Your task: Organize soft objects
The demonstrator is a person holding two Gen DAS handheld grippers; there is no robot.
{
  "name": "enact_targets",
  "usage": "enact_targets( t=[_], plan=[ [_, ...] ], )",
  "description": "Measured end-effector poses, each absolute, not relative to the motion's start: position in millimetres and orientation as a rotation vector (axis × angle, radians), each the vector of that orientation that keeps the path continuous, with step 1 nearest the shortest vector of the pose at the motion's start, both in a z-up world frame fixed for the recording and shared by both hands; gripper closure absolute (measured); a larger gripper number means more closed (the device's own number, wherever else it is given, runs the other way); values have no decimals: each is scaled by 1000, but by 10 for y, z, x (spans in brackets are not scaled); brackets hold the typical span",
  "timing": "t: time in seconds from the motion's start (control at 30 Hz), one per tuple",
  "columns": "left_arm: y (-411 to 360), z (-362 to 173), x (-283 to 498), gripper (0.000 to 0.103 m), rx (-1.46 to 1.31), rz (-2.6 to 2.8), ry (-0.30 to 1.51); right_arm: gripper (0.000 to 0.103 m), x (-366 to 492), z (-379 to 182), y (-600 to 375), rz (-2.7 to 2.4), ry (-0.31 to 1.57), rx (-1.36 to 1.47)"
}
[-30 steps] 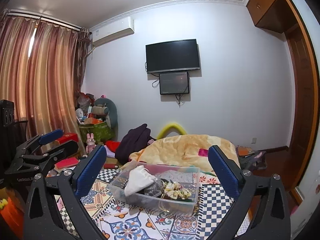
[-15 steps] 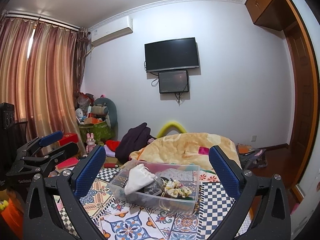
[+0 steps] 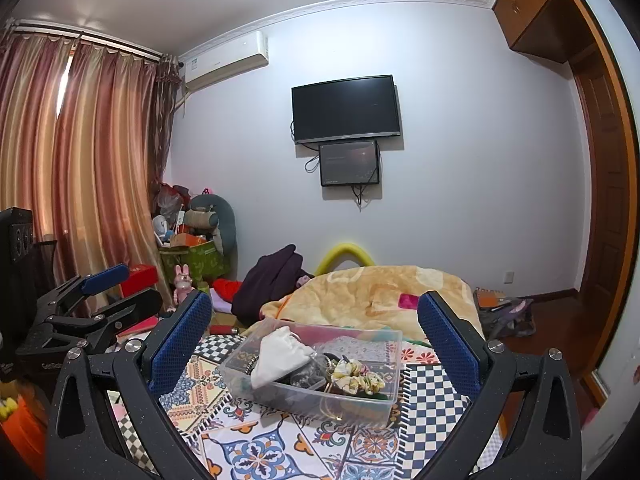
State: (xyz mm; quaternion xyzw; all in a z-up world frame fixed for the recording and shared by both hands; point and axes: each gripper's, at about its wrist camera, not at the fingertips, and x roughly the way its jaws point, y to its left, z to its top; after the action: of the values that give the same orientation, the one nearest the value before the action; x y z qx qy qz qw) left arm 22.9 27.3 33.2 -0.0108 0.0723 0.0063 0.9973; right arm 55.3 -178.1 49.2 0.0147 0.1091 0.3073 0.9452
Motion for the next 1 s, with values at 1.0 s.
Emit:
enact_targets(
  t=[1.0],
  plan=[
    [197,388,149,0,7,-10,125,0,542,474,-1761,617,218,-3]
  ],
)
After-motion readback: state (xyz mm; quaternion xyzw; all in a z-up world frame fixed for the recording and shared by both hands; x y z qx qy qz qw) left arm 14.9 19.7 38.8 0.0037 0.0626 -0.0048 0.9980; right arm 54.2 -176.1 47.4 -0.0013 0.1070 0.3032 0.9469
